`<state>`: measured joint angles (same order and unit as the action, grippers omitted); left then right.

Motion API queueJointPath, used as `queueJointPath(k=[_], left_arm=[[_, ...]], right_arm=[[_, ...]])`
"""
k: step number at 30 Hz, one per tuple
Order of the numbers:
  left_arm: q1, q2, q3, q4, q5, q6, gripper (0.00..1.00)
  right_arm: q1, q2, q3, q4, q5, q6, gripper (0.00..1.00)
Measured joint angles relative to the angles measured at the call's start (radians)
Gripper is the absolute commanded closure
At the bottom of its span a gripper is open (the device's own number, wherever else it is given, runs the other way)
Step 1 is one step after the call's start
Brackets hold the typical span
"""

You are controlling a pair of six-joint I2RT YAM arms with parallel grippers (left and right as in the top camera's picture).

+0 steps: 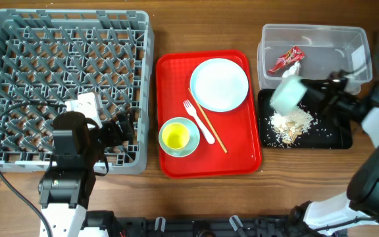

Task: Sort waste into correct bins and load items into the dishwasher rack
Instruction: 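Tip the rice bowl over the black tray to dump the rice, then return the empty bowl onto the light-blue plate on the red tray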

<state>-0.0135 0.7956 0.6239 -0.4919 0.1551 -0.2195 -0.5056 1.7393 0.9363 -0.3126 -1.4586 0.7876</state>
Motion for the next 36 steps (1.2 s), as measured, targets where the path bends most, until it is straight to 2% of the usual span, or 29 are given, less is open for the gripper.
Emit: queueJointPath(k=[6, 11, 13, 17, 22, 29, 32, 36], left_arm=[[0.000, 0.000, 0.000, -0.002, 0.000, 0.000, 0.00], [0.000, 0.000, 0.000, -0.002, 0.000, 0.000, 0.00], [0.000, 0.000, 0.000, -0.002, 0.000, 0.000, 0.00], [0.000, 0.000, 0.000, -0.002, 0.000, 0.000, 0.00], [0.000, 0.000, 0.000, -0.002, 0.000, 0.000, 0.00], [0.000, 0.000, 0.000, -0.002, 0.000, 0.000, 0.00], [0.000, 0.000, 0.000, -0.002, 0.000, 0.000, 0.00], [0.000, 0.000, 0.000, -0.002, 0.000, 0.000, 0.00]], right_arm=[[0.172, -0.099, -0.001, -0.179, 0.341, -0.152, 0.96], [0.339, -0.327, -0.001, -0.253, 0.727, -0.280, 0.96], [0.387, -0.397, -0.001, -0.249, 0.816, -0.315, 0.95], [0.454, -0.468, -0.001, -0.227, 0.908, -0.393, 0.96], [0.541, -0.476, -0.001, -0.222, 0.966, -0.473, 0.96], [0.650, -0.476, 0.009, -0.228, 1.069, -0.494, 0.95], [0.689, -0.473, 0.070, -0.282, 1.107, -0.494, 0.95], [0.755, -0.428, 0.247, -0.366, 1.180, -0.499, 0.96]])
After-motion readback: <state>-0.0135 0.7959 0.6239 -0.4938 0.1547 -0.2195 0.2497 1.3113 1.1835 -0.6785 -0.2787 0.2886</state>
